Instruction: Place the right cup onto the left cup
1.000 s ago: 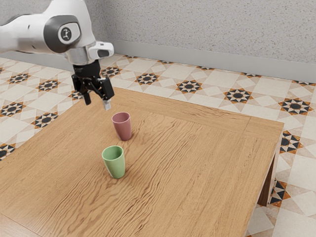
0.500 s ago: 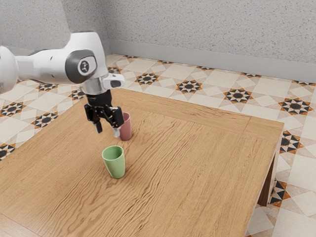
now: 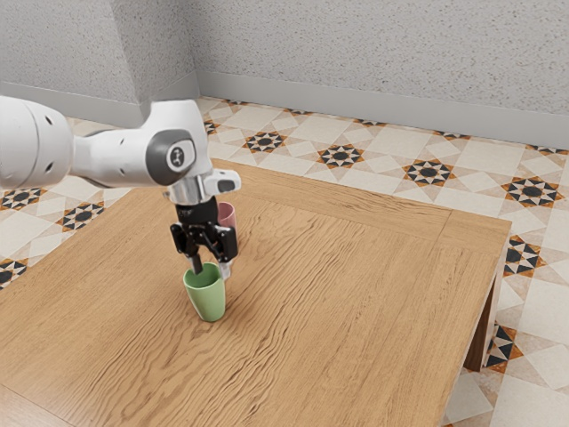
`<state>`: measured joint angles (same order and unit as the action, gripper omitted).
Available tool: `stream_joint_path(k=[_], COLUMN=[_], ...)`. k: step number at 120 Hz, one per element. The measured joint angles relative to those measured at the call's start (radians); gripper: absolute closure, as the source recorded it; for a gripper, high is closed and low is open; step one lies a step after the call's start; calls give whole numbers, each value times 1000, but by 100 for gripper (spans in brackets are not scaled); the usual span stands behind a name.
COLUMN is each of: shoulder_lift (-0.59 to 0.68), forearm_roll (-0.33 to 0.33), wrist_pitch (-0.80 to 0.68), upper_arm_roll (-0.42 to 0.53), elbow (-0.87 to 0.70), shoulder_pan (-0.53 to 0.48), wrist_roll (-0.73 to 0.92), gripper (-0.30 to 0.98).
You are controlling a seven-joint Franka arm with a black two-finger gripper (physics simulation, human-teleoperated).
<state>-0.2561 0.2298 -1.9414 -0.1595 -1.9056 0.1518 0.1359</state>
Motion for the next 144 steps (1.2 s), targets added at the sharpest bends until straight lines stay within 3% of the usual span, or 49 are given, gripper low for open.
stream_joint_path(k=[36,103,144], shoulder_lift=[-29,-52,-27], forearm_roll=[11,4,-30], wrist_pitch=[-16,-21,-15], upper_arm_roll=[0,-1,-4], elbow=[-6,-6,-3], shoulder_pan=[4,5,15], wrist_roll=[0,-15,-33], gripper=[31,71,78])
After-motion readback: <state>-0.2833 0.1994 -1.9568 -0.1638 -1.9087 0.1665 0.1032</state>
